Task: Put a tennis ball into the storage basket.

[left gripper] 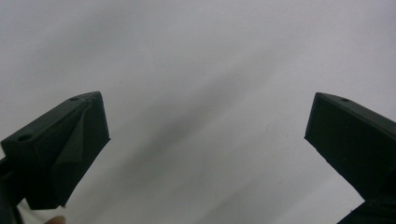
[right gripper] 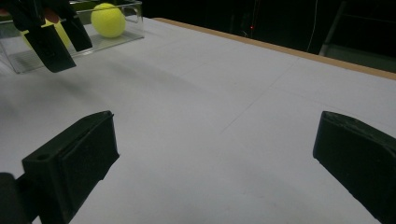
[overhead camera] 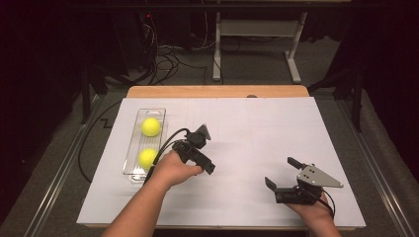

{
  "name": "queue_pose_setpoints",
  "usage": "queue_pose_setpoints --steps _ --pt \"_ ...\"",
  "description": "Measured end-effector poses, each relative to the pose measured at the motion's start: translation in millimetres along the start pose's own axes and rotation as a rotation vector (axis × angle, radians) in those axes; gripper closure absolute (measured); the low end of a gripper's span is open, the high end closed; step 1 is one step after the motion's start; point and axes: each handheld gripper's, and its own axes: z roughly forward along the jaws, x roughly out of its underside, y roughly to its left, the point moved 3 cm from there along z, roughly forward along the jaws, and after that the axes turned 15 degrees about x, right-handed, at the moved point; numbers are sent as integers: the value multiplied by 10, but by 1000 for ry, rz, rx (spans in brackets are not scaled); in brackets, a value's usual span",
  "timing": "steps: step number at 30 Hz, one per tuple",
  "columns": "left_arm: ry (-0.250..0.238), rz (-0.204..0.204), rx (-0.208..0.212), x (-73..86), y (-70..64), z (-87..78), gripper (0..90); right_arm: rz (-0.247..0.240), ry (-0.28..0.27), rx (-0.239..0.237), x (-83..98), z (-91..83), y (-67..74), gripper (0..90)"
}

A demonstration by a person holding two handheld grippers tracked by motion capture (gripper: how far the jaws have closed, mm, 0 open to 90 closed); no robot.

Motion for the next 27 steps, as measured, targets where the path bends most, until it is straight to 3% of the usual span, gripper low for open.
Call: queue_pose_setpoints --steps 3,10,14,20,27 --pt "-5 16 8 -21 -52 103 6 0 2 0 3 7 3 2" --pt "-89 67 16 38 -118 394 6 -2 -3 -2 -5 -1 9 2" --pt "-174 112 47 93 -169 472 5 2 -6 0 -5 -10 -1 2" --pt "-312 187 83 199 -192 388 3 1 -4 -2 -5 -5 3 3" --pt "-423 245 113 454 -113 329 3 9 -6 3 -6 -7 -3 3"
